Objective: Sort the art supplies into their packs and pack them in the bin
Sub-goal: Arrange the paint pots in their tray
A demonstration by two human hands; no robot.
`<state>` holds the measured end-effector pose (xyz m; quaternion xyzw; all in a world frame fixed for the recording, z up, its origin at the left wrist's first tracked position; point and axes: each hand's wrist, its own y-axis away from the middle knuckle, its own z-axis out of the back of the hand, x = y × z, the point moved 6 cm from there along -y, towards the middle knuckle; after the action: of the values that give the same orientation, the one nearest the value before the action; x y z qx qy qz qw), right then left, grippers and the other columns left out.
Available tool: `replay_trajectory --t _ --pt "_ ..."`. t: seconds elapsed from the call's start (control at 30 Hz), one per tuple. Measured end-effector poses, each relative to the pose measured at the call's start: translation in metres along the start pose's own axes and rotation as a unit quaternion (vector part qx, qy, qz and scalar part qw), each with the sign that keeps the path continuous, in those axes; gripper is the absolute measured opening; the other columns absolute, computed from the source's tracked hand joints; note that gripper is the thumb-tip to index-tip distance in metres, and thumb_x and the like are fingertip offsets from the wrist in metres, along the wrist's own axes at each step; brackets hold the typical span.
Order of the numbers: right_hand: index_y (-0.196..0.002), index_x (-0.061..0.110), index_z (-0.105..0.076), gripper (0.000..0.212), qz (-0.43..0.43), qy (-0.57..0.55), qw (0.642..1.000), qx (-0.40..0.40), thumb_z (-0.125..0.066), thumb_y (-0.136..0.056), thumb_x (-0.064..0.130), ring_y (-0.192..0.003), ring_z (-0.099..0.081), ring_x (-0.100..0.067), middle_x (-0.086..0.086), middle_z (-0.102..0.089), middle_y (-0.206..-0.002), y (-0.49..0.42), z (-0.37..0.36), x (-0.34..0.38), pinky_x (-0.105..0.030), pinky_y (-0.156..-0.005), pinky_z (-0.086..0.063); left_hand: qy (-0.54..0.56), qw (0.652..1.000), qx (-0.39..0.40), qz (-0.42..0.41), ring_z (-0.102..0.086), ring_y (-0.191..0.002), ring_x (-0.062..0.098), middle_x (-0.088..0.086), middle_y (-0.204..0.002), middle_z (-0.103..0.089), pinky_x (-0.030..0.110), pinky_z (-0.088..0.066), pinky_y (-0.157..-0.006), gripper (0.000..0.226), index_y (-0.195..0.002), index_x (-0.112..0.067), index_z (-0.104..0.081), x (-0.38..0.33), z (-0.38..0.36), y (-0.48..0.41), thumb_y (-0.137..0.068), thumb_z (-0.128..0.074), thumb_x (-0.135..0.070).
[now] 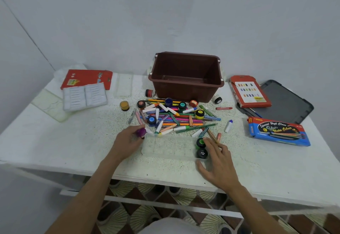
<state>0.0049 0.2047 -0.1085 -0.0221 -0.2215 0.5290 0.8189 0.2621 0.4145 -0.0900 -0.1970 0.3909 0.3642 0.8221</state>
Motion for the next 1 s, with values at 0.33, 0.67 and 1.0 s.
replay_trajectory --t 0.33,0.67,1.0 --pt "-0.145 0.019 -0.041 0.072 -0.002 -0.003 1.000 0.000 -0.057 -0.085 0.055 -0.124 -0.041 -0.024 0.005 -0.045 -0.147 0.000 0.002 0.002 -0.038 -0.103 -0.039 0.009 0.992 -0.094 -0.082 -0.061 -0.103 0.010 0.000 -0.124 -0.058 0.019 -0.049 -0.085 0.054 -0.129 -0.019 -0.053 -0.044 0.000 0.005 -0.081 -0.076 -0.011" --pt "-0.146 0.020 -0.039 0.072 -0.003 -0.011 1.000 0.000 -0.057 -0.085 0.055 -0.125 -0.040 -0.023 0.006 -0.044 -0.147 -0.001 0.004 0.003 -0.038 -0.102 -0.040 -0.048 0.982 0.024 -0.181 -0.056 -0.102 0.012 -0.003 -0.110 -0.065 0.020 -0.040 -0.091 0.038 -0.118 -0.016 -0.062 -0.100 -0.069 0.011 -0.083 -0.075 -0.020" --pt "-0.145 0.020 -0.038 0.071 -0.001 -0.022 1.000 -0.008 -0.058 -0.086 0.054 -0.124 -0.040 -0.022 0.005 -0.045 -0.146 -0.001 0.006 0.004 -0.037 -0.101 -0.041 -0.201 0.921 0.079 -0.323 -0.060 -0.105 0.020 0.001 -0.113 -0.067 0.033 -0.044 -0.093 0.043 -0.120 -0.017 -0.066 -0.117 -0.117 0.014 -0.078 -0.078 -0.013"
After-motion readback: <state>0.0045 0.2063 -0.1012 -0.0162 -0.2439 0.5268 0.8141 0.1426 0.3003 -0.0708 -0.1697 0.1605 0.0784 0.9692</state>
